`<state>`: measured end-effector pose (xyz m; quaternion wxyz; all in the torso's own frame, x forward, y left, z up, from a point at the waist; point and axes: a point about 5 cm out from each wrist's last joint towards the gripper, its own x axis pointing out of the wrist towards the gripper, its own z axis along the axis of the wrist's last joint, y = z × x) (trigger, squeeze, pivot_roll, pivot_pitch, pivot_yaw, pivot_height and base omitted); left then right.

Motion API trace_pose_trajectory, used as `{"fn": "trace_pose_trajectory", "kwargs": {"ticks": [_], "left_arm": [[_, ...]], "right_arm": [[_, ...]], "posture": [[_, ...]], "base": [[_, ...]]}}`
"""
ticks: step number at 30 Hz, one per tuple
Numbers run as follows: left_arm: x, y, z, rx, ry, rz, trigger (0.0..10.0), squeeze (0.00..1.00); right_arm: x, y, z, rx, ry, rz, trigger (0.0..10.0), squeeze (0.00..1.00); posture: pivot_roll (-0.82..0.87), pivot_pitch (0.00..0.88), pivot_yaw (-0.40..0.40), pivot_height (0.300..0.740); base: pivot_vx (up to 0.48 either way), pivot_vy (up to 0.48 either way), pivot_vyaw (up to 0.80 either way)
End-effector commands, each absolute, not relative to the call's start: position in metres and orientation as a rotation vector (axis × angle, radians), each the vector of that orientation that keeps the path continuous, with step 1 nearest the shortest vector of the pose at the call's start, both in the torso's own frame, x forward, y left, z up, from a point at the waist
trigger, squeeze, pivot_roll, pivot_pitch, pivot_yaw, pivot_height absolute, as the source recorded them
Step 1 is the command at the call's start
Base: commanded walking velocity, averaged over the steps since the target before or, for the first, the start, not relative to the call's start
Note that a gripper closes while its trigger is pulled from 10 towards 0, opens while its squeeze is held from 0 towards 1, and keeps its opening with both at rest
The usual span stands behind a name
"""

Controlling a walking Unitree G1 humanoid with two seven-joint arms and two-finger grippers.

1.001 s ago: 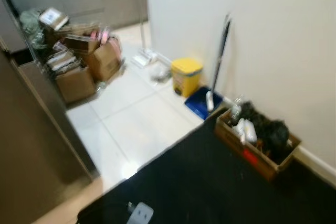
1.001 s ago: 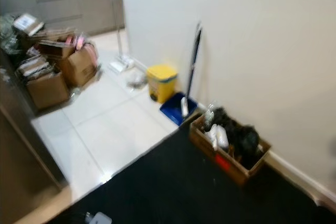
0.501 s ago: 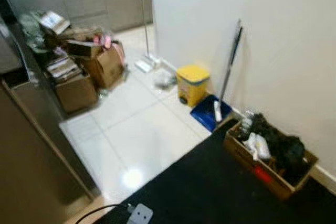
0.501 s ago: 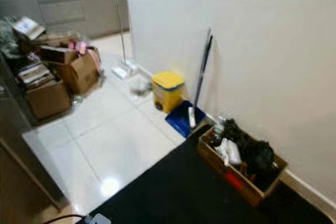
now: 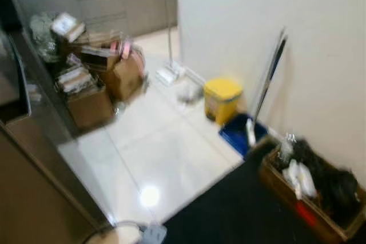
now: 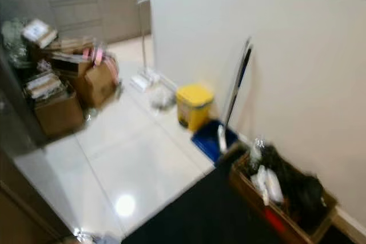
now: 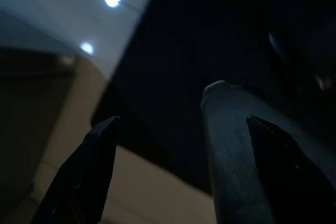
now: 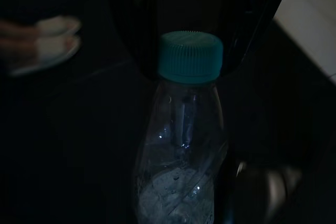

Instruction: Restocking fridge

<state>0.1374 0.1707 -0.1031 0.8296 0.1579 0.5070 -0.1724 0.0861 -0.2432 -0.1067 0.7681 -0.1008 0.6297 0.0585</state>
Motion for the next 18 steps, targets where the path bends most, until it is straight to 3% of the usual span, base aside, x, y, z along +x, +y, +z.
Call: {"fn": "trace_pose_trajectory", "kwargs": {"ticks": [1,18], "left_arm": [[0.1147,0.1726,-0.1109,0.323,1.170,-0.370,10.0,0.00],[0.1127,0.1745,-0.1114,0.306,1.181,-0.343,10.0,0.00]], "right_arm": [[0.0885,-0.2406,-0.1066,-0.201,1.353,0.137,10.0,0.00],[0.0911,-0.2422,-0.1054,-0.195,1.362,0.152,10.0,0.00]], "posture": [[0.01,0.000,-0.063,0.740],[0.01,0.000,-0.066,0.740]], "base": [[0.000,0.000,0.77],[0.000,0.000,0.77]]}}
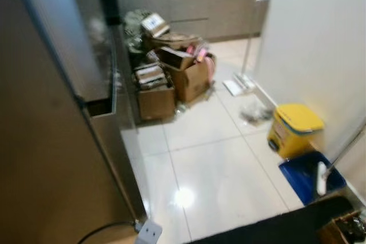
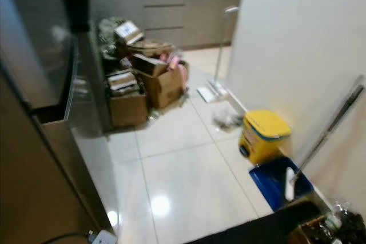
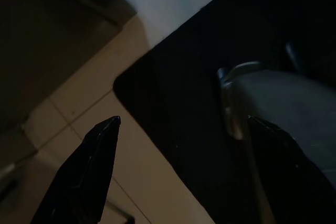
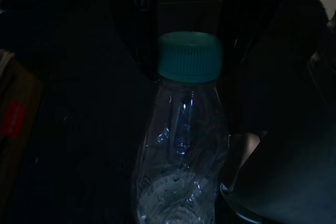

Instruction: Restocking fridge

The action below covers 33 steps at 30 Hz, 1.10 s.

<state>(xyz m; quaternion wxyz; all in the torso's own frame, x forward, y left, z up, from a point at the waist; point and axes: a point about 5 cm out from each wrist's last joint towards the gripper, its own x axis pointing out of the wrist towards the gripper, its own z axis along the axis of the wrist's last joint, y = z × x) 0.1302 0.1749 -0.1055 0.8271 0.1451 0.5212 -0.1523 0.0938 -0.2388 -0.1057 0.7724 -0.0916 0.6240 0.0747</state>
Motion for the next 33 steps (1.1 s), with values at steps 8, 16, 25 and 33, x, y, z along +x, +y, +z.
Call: {"fn": "trace_pose_trajectory", "kwargs": {"ticks": [8,16,25,33], "left_arm": [[0.1137,0.1751,-0.1111,0.298,1.178,-0.337,10.0,0.00],[0.1134,0.1752,-0.1111,0.295,1.180,-0.336,10.0,0.00],[0.1113,0.1745,-0.1117,0.283,1.186,-0.334,10.0,0.00],[0.1110,0.1734,-0.1119,0.275,1.187,-0.335,10.0,0.00]], "right_arm": [[0.0927,-0.2415,-0.1050,-0.201,1.365,0.178,10.0,0.00],[0.0927,-0.2406,-0.1052,-0.195,1.364,0.185,10.0,0.00],[0.0920,-0.2413,-0.1049,-0.183,1.369,0.194,10.0,0.00],[0.0928,-0.2426,-0.1041,-0.174,1.374,0.205,10.0,0.00]], "posture": [[0.01,0.000,-0.069,0.740],[0.01,0.000,-0.066,0.740],[0.01,0.000,-0.067,0.740],[0.01,0.000,-0.068,0.740]], "base": [[0.000,0.000,0.77],[0.000,0.000,0.77],[0.000,0.000,0.77],[0.000,0.000,0.77]]}}
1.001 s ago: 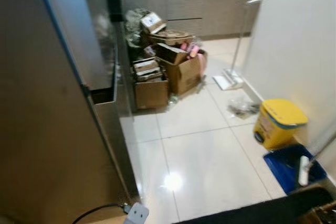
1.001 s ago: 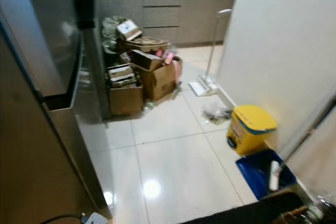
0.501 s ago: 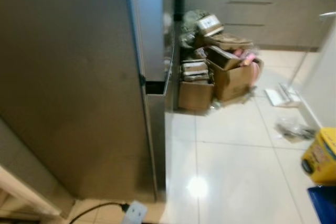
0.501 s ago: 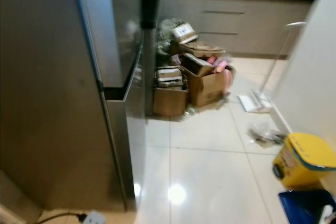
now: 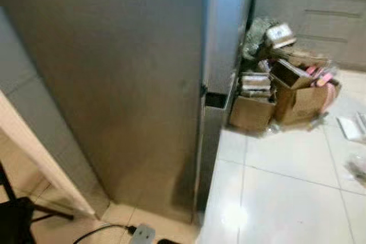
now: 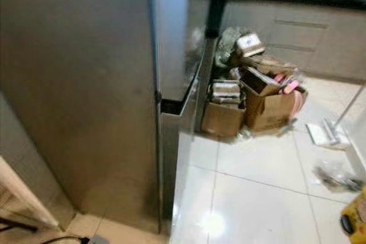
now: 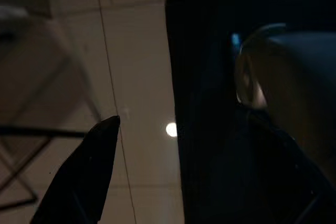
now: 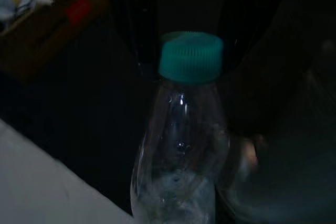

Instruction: Restocking fridge

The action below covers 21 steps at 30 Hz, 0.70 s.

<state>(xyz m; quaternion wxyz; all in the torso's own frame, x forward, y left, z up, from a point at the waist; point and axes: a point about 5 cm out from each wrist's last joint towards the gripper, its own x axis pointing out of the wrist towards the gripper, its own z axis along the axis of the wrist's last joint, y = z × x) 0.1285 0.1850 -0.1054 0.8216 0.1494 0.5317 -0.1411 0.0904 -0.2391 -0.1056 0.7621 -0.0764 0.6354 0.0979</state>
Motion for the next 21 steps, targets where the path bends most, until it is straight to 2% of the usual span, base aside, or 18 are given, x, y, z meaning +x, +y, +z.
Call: {"fn": "trace_pose_trajectory", "kwargs": {"ticks": [1,8,21], "left_arm": [[0.1110,0.1733,-0.1119,0.275,1.187,-0.336,10.0,0.00],[0.1104,0.1723,-0.1121,0.263,1.193,-0.341,10.0,0.00],[0.1088,0.1731,-0.1124,0.250,1.201,-0.343,10.0,0.00]], "right_arm": [[0.0931,-0.2426,-0.1040,-0.173,1.374,0.205,10.0,0.00],[0.0934,-0.2415,-0.1042,-0.119,1.374,0.172,10.0,0.00],[0.0972,-0.2482,-0.1025,-0.208,1.384,0.139,10.0,0.00]], "posture": [[0.01,0.000,-0.068,0.740],[0.01,0.000,-0.067,0.740],[0.01,0.000,-0.066,0.740]], "base": [[0.000,0.000,0.77],[0.000,0.000,0.11],[0.000,-0.455,0.00]]}}
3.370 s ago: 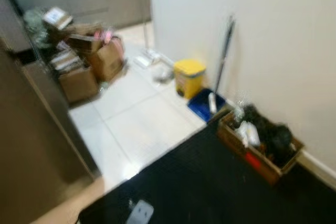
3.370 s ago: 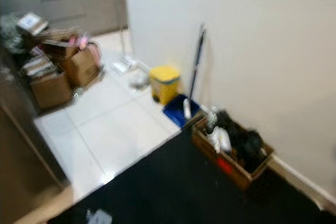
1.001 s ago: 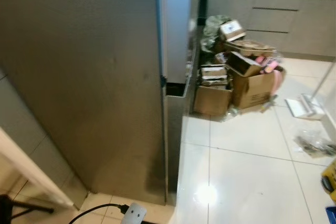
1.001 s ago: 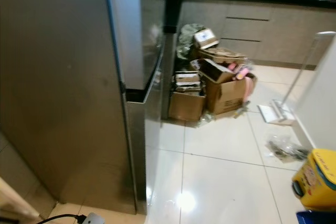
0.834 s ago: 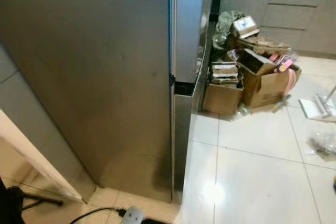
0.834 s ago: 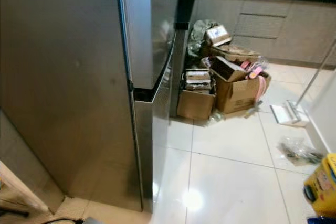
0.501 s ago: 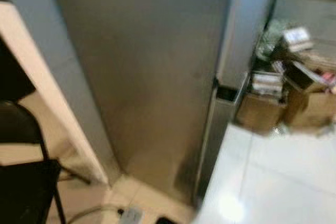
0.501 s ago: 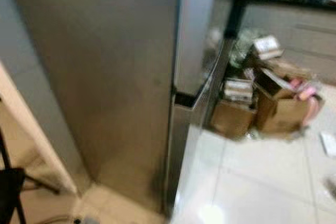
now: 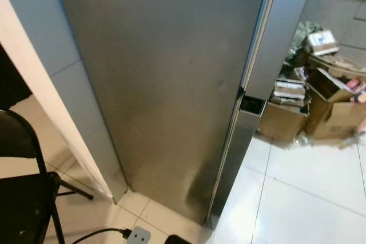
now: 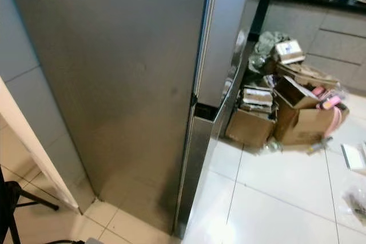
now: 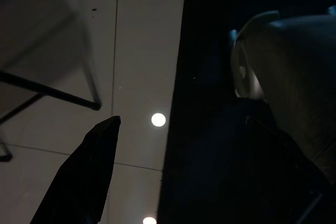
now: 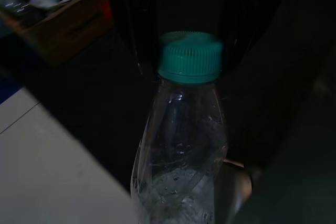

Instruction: Restocking fridge

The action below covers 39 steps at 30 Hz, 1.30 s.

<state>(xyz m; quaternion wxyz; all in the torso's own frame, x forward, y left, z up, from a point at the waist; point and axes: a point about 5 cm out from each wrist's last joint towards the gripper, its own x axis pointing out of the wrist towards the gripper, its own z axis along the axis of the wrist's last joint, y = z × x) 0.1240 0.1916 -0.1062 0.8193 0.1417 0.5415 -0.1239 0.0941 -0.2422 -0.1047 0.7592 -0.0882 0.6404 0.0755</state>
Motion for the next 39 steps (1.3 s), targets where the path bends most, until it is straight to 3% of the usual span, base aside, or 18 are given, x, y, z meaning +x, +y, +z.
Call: {"fn": "trace_pose_trajectory", "kwargs": {"ticks": [1,18,27,39], "left_arm": [[0.109,0.173,-0.112,0.250,1.201,-0.344,10.0,0.00],[0.108,0.174,-0.112,0.260,1.202,-0.350,10.0,0.00],[0.108,0.175,-0.112,0.263,1.202,-0.346,10.0,0.00],[0.113,0.179,-0.111,0.266,1.182,-0.312,10.0,0.00]], "right_arm": [[0.097,-0.249,-0.102,-0.212,1.390,0.134,10.0,0.00],[0.076,-0.260,-0.104,-0.247,1.432,0.125,10.0,0.00],[0.070,-0.260,-0.104,-0.242,1.444,0.163,10.0,0.00],[0.070,-0.260,-0.104,-0.237,1.437,0.158,10.0,0.00]], "posture": [[0.01,0.000,-0.067,0.740],[0.00,0.000,-0.069,0.740],[0.01,0.000,-0.067,0.740],[0.00,0.000,-0.065,0.740]], "base": [[0.000,-0.472,0.00],[0.000,-0.472,0.00],[0.000,-0.435,0.75],[0.000,0.000,0.76]]}}
